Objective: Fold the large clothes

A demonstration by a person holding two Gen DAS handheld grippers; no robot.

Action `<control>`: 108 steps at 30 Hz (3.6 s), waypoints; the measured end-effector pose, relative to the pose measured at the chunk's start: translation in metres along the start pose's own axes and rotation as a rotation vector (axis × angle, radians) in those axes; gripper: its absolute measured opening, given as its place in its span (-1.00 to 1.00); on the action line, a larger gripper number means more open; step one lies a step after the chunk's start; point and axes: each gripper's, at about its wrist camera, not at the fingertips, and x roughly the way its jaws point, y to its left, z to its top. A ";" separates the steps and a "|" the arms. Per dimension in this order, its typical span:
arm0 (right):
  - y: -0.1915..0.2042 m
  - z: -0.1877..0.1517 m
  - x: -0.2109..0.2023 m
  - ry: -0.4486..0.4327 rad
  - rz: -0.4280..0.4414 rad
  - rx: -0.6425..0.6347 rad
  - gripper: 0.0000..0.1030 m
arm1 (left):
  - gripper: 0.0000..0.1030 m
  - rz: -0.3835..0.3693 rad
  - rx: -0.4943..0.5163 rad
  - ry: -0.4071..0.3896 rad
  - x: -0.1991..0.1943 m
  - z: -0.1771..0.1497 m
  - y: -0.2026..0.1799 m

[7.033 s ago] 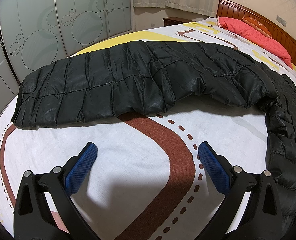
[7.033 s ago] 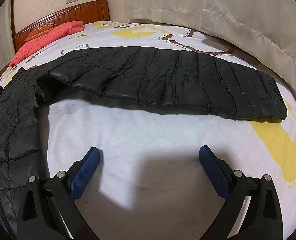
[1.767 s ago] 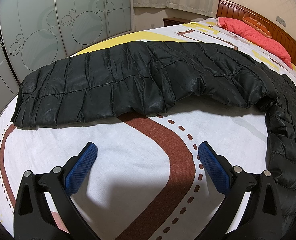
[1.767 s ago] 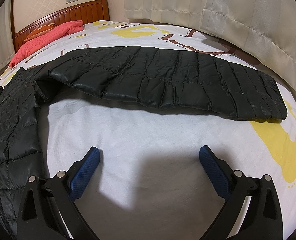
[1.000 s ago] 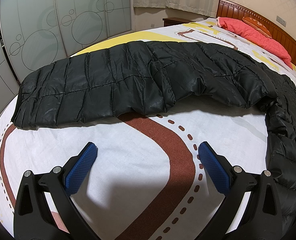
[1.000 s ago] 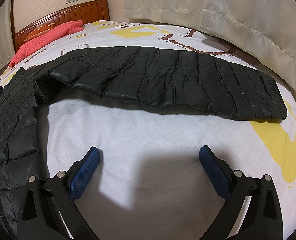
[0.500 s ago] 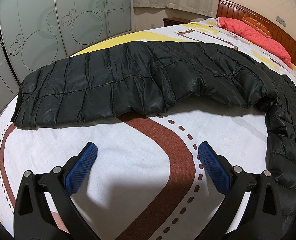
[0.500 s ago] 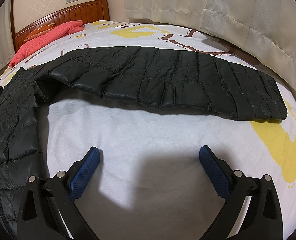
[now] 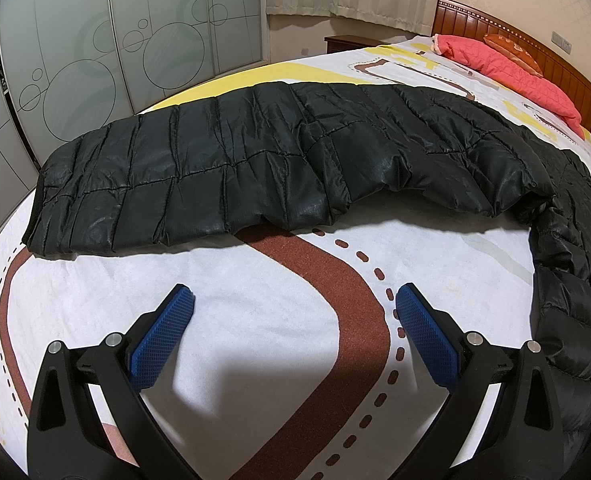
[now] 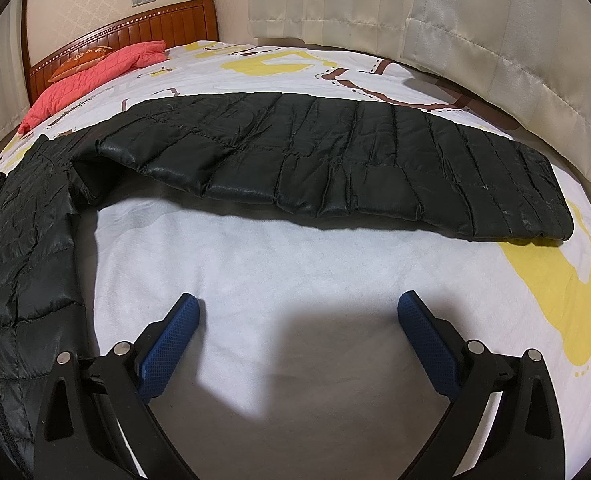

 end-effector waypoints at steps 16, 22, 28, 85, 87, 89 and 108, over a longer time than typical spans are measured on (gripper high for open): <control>0.000 0.000 0.000 0.000 0.000 0.000 0.92 | 0.96 0.001 0.000 0.000 0.000 0.000 0.000; 0.000 0.000 0.000 0.000 -0.001 0.000 0.92 | 0.96 0.000 0.000 0.000 0.000 -0.001 0.000; 0.000 0.000 0.000 0.000 -0.001 0.000 0.92 | 0.96 0.000 0.000 0.000 0.000 -0.001 0.000; -0.007 0.003 0.001 0.034 0.005 0.001 0.92 | 0.96 0.005 0.003 0.014 0.003 0.007 -0.003; -0.009 0.003 0.001 0.036 0.012 0.006 0.93 | 0.96 0.004 0.002 0.021 0.005 0.009 -0.002; -0.008 0.007 0.004 0.054 0.003 0.005 0.93 | 0.96 0.011 0.006 0.024 0.006 0.010 -0.003; 0.038 -0.007 -0.172 -0.180 0.215 -0.049 0.91 | 0.96 -0.194 0.167 -0.223 -0.172 -0.004 -0.067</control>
